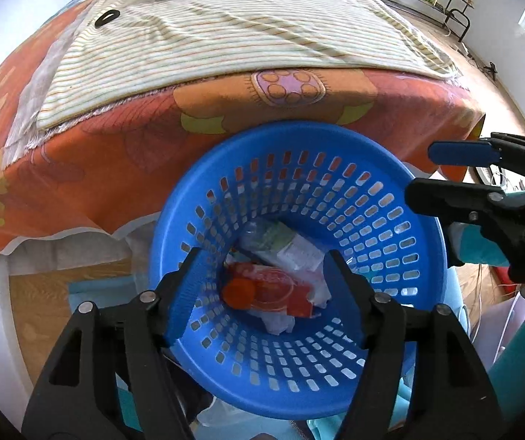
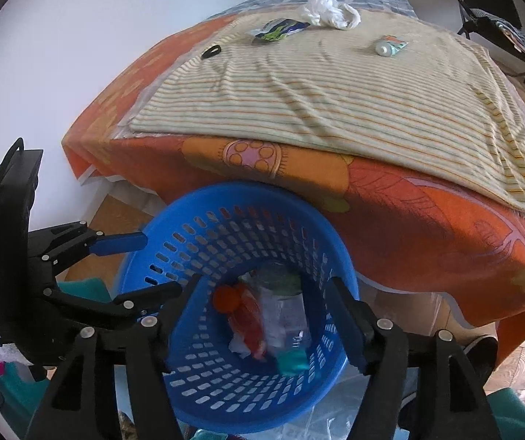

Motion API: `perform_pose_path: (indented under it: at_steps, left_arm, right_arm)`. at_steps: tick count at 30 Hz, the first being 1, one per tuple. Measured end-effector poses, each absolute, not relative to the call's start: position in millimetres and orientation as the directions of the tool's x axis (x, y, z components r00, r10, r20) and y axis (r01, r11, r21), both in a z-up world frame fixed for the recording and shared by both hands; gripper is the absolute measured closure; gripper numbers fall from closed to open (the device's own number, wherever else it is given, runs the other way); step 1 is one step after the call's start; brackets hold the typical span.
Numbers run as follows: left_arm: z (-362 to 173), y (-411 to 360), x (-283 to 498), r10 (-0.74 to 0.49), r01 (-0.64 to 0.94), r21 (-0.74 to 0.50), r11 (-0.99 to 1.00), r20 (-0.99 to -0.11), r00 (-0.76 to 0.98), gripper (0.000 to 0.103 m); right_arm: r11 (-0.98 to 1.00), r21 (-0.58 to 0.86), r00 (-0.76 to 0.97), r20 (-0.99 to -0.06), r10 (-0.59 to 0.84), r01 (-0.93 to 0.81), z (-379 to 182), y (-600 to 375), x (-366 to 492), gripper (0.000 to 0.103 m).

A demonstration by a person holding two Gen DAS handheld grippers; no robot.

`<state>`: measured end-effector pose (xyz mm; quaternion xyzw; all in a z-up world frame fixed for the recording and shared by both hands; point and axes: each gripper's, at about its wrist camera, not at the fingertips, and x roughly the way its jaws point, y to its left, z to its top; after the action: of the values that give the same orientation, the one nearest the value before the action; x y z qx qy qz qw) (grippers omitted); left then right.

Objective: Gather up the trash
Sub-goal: 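Carry cap and bottle over the blue basket and open both grippers, then withdraw both grippers from the basket back over the bed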

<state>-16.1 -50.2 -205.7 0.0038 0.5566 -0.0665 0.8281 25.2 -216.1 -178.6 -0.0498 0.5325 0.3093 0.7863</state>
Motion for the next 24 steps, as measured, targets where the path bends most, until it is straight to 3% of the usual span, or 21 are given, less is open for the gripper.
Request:
perform_pose_path:
  at_steps: [10,24]
  left_arm:
    - [-203.1,-48.2,-16.1,-0.102,0.106,-0.066,0.992,-0.919,0.381,0.035]
    - [-200.8,-50.2,-13.3,-0.099,0.107,-0.061,0.992,-0.915,0.391,0.035]
  right_arm:
    - [0.81,0.233,0.267,-0.865,0.426,-0.539,-173.6,-216.4,25.9,0.022]
    - [0.821,0.208,0.305,-0.858,0.415,-0.531,-166.6,-216.2,26.9,0.016]
